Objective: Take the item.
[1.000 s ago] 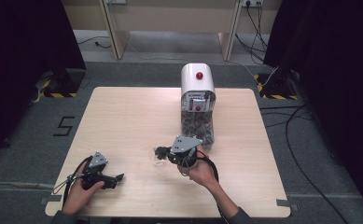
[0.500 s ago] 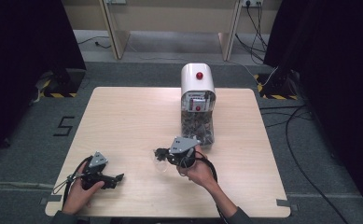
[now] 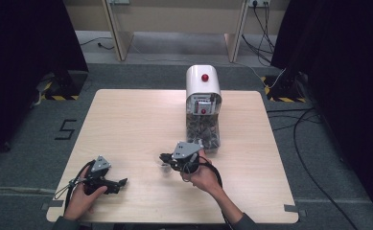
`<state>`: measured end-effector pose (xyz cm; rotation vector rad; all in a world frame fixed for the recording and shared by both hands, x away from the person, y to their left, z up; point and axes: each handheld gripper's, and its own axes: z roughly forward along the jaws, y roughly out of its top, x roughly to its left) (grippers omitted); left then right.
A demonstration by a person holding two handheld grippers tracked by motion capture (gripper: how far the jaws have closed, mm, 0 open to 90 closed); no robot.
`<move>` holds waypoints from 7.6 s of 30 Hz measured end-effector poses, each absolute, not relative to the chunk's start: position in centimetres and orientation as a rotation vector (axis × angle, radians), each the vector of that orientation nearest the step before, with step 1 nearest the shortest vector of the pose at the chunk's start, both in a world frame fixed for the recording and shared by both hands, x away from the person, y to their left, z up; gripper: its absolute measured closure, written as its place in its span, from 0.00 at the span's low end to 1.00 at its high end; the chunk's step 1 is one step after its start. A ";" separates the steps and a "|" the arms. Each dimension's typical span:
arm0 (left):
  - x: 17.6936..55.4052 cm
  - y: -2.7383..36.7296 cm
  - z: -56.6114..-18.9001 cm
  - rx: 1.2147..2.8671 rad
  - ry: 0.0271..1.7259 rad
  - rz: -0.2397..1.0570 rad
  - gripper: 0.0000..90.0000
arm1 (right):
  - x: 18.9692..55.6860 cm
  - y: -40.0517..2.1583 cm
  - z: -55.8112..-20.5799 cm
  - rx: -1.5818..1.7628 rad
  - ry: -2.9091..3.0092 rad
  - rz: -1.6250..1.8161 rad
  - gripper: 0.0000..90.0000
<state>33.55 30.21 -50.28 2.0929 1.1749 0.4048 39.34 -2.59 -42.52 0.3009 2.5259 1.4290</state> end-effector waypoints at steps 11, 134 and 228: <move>33.5 30.2 -50.3 2.092 1.175 0.405 0.00 | 39.4 -2.8 -42.3 0.318 2.519 1.440 0.93; 33.5 30.2 -50.3 2.092 1.175 0.405 0.00 | 42.5 -11.6 -41.7 0.726 2.358 1.382 0.41; 33.5 30.2 -50.3 2.093 1.175 0.406 0.00 | 38.3 -20.5 -48.3 1.001 2.508 0.963 0.26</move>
